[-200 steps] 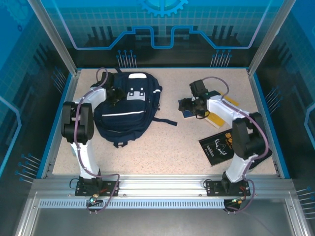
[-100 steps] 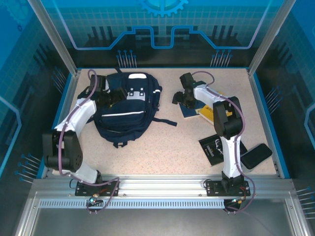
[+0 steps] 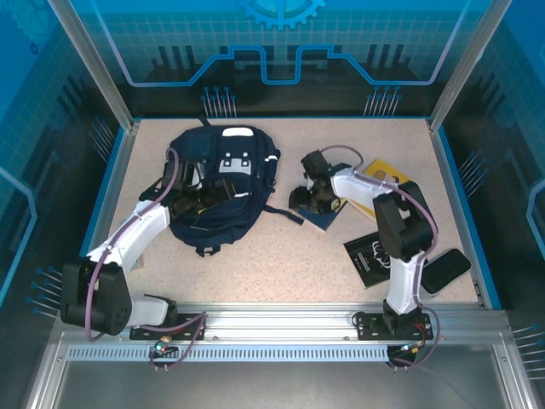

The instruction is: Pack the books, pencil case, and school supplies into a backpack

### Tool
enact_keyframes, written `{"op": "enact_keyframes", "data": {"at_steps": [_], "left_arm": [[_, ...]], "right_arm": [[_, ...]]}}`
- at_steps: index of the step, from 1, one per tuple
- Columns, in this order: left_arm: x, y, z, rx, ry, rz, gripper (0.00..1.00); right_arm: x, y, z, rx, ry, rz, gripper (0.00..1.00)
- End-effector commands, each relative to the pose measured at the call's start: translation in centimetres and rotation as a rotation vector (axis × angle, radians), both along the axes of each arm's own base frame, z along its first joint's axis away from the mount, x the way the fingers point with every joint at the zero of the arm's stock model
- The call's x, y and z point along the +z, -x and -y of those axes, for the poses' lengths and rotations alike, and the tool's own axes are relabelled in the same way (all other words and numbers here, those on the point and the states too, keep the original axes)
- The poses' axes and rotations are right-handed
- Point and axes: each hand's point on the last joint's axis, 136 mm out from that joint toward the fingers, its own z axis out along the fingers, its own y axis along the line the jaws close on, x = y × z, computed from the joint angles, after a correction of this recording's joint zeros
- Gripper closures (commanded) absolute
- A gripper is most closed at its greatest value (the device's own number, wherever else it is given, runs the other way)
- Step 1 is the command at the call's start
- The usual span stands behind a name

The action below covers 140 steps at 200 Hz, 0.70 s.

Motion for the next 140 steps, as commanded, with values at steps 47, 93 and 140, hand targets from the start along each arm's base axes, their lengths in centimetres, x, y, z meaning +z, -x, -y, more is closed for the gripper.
{"op": "enact_keyframes", "data": {"at_steps": [47,93,140], "left_arm": [[-0.9,4.3,2.5,-0.114,-0.020,-0.056,0.01],[-0.5,5.2,6.2,-0.178,0.007,-0.040,0.01],[-0.8,5.8,12.5,-0.255,0.080,-0.038,0.03]], "right_arm": [[-1.9,14.4,0.4,0.107,-0.050,-0.293,0.29],[5.4,9.6,1.6,0.094,-0.087,-0.035,0.28],[4.7,6.2,8.0,-0.121,-0.005,0.004,0.30]]}}
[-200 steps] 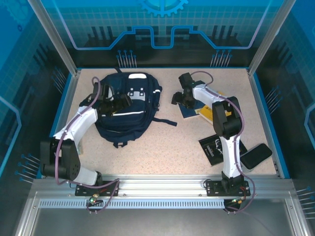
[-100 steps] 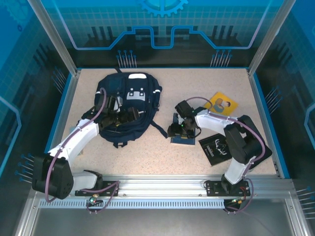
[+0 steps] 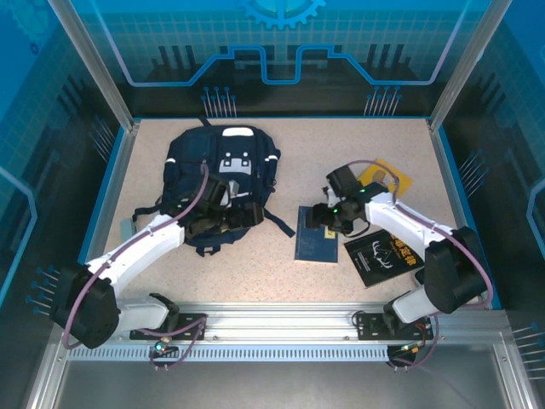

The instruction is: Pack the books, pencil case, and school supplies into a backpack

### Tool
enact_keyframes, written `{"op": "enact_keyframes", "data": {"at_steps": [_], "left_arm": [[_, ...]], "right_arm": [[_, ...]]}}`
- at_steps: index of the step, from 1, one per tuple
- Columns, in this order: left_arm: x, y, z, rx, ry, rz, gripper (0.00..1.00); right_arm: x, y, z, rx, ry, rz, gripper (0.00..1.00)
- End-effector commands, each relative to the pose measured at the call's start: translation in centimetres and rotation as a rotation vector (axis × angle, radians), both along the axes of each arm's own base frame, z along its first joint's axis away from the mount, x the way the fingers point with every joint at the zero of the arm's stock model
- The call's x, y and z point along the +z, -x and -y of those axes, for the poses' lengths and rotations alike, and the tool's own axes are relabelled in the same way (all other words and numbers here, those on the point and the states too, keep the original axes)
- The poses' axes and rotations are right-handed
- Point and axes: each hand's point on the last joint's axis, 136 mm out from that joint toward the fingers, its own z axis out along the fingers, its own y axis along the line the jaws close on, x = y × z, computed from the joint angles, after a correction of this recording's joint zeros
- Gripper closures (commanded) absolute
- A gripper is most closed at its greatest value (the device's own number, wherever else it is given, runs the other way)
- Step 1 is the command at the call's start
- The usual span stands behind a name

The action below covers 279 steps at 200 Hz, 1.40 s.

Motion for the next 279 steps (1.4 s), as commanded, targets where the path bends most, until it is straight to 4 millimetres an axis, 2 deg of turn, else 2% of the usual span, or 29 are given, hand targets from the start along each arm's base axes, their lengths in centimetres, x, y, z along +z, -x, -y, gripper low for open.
{"op": "enact_keyframes", "data": {"at_steps": [1,21,48,82,126,134,148,192,231,279], "left_arm": [[-0.6,-0.1,3.0,-0.007,0.039,-0.013,0.03],[-1.5,0.1,5.7,-0.039,0.021,-0.035,0.09],[-3.4,-0.1,8.2,0.007,-0.036,-0.092,0.21],[-5.1,-0.3,11.4,-0.010,-0.113,-0.109,0.24],[-6.8,-1.6,14.6,-0.061,-0.101,-0.115,0.36],[-7.1,-2.0,14.6,-0.069,-0.126,-0.096,0.38],[-7.8,-2.7,14.0,-0.049,-0.173,-0.084,0.46],[-9.8,-3.0,15.4,-0.072,-0.153,-0.120,0.64],[-11.1,-2.8,14.8,-0.055,-0.189,-0.149,0.67],[-13.9,-1.5,13.7,-0.032,-0.229,-0.227,0.71]], "right_arm": [[-1.4,-0.5,3.3,-0.076,0.079,-0.031,0.30],[-2.5,-0.8,4.2,-0.092,0.094,-0.062,0.33],[-3.9,-1.2,4.6,-0.092,0.105,-0.096,0.39],[-5.4,-1.2,5.0,-0.080,0.142,-0.134,0.44],[-6.6,-0.6,5.0,-0.061,0.150,-0.172,0.48],[-6.6,-0.5,5.0,-0.056,0.150,-0.173,0.48],[-6.9,-0.3,5.0,-0.048,0.153,-0.179,0.49],[-7.6,0.1,5.2,-0.039,0.160,-0.201,0.55],[-7.8,0.3,4.8,-0.037,0.140,-0.212,0.58],[-7.6,0.7,3.5,-0.010,0.070,-0.232,0.60]]}}
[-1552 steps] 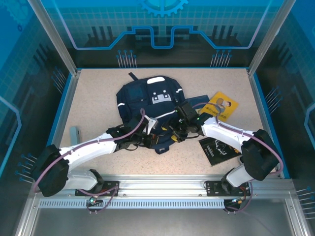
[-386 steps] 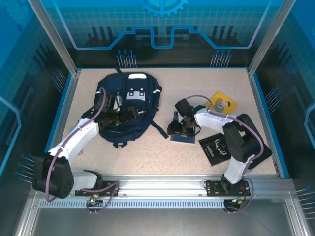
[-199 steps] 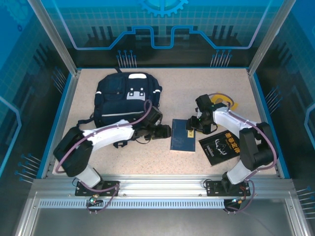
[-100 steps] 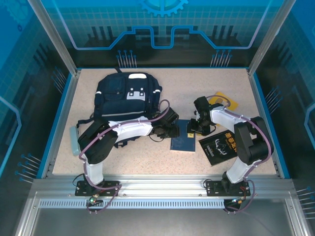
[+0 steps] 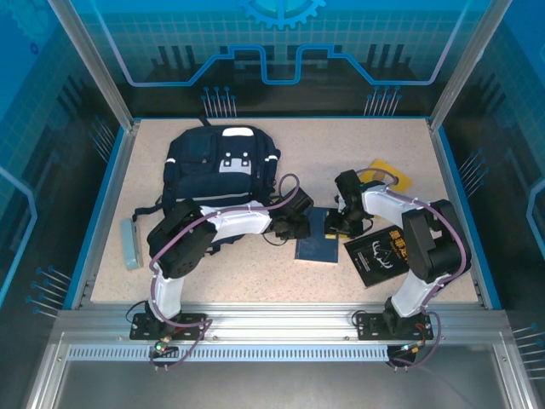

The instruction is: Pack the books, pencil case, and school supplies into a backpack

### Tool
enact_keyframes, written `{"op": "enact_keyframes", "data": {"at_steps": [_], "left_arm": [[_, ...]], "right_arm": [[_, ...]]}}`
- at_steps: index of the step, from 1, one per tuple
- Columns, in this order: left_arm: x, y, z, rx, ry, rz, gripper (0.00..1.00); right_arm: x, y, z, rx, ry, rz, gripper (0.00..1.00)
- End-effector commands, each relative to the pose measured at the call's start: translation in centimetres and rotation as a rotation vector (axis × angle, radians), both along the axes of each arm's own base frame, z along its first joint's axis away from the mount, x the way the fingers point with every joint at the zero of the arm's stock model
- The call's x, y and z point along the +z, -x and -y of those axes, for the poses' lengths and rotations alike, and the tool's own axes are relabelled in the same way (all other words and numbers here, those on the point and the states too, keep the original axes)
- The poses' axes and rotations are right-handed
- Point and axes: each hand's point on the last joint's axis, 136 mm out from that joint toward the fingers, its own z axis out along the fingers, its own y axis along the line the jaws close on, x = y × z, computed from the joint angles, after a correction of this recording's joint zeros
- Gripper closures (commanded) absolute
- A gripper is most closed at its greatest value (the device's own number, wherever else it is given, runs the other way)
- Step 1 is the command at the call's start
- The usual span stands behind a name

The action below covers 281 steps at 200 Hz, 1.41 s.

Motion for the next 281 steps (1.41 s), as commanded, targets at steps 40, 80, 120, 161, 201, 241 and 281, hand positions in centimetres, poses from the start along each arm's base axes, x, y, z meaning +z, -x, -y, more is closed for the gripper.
{"op": "enact_keyframes", "data": {"at_steps": [40,80,120,161,201,241,281], "left_arm": [[-4.3,1.8,-1.6,0.027,-0.083,-0.109,0.73],[-4.4,1.8,-1.6,0.023,-0.099,-0.112,0.73],[-5.1,1.9,-2.0,0.024,-0.119,-0.126,0.73],[-4.9,1.9,-2.1,0.022,-0.122,-0.121,0.73],[-2.6,1.5,-1.5,0.002,-0.071,-0.078,0.71],[3.2,-0.3,-2.1,0.014,0.071,0.000,0.44],[8.2,-2.2,-4.0,0.020,0.278,0.048,0.18]], "right_arm": [[1.5,0.7,-1.7,0.029,-0.107,-0.029,0.66],[3.5,0.8,-1.4,0.018,-0.091,-0.003,0.72],[4.7,0.7,-1.7,0.024,-0.110,0.019,0.78],[4.8,0.7,-1.9,0.016,-0.125,0.014,0.86],[4.6,0.4,-1.4,0.003,-0.096,0.028,1.00],[6.9,-0.7,-1.4,0.039,-0.150,0.148,1.00],[11.7,-1.4,-3.3,0.157,-0.329,0.304,1.00]]}}
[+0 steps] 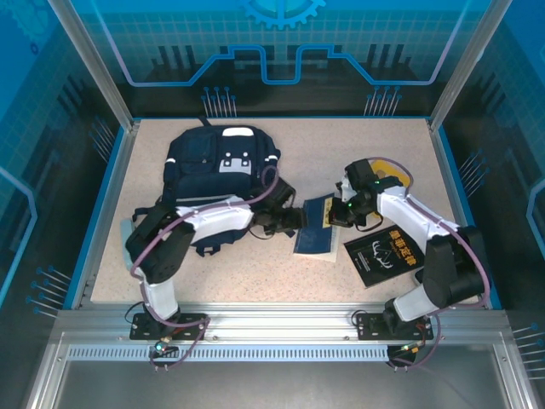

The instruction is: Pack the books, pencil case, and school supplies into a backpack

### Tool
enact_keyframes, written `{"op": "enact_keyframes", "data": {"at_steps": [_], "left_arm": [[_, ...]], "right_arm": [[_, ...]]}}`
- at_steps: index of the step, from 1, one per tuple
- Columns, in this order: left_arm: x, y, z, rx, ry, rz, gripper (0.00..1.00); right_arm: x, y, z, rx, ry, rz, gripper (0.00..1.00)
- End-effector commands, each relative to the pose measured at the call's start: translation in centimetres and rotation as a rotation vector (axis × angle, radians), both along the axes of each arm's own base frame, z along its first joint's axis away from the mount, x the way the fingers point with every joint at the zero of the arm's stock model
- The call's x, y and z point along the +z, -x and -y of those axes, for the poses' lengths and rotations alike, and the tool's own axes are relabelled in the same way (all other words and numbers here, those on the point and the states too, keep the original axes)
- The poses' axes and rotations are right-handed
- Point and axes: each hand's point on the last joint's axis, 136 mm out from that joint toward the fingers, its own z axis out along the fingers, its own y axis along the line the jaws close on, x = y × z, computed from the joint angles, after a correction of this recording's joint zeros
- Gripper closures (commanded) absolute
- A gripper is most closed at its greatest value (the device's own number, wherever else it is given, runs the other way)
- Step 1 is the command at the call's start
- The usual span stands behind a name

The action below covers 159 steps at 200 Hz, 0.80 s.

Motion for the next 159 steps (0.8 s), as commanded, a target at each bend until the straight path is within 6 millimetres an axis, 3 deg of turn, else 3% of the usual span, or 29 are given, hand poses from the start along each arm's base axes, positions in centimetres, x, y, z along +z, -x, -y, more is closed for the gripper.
{"op": "enact_keyframes", "data": {"at_steps": [1,55,92,130,159], "left_arm": [[4.4,-0.9,-0.4,-0.035,0.156,0.061,0.17],[8.3,-0.6,-2.2,-0.085,0.306,0.141,0.02],[11.2,0.2,-3.1,-0.113,0.388,0.227,0.01],[14.2,1.1,-2.4,-0.161,0.527,0.286,0.01],[15.1,1.3,-1.8,-0.172,0.610,0.301,0.02]], "right_arm": [[3.9,-0.7,-1.6,0.099,-0.147,0.132,1.00],[10.7,0.0,-4.2,0.213,-0.366,0.277,1.00],[14.3,0.8,-5.4,0.270,-0.480,0.329,1.00],[16.7,1.4,-6.1,0.301,-0.567,0.358,1.00],[17.7,1.5,-6.4,0.313,-0.603,0.368,1.00]]}}
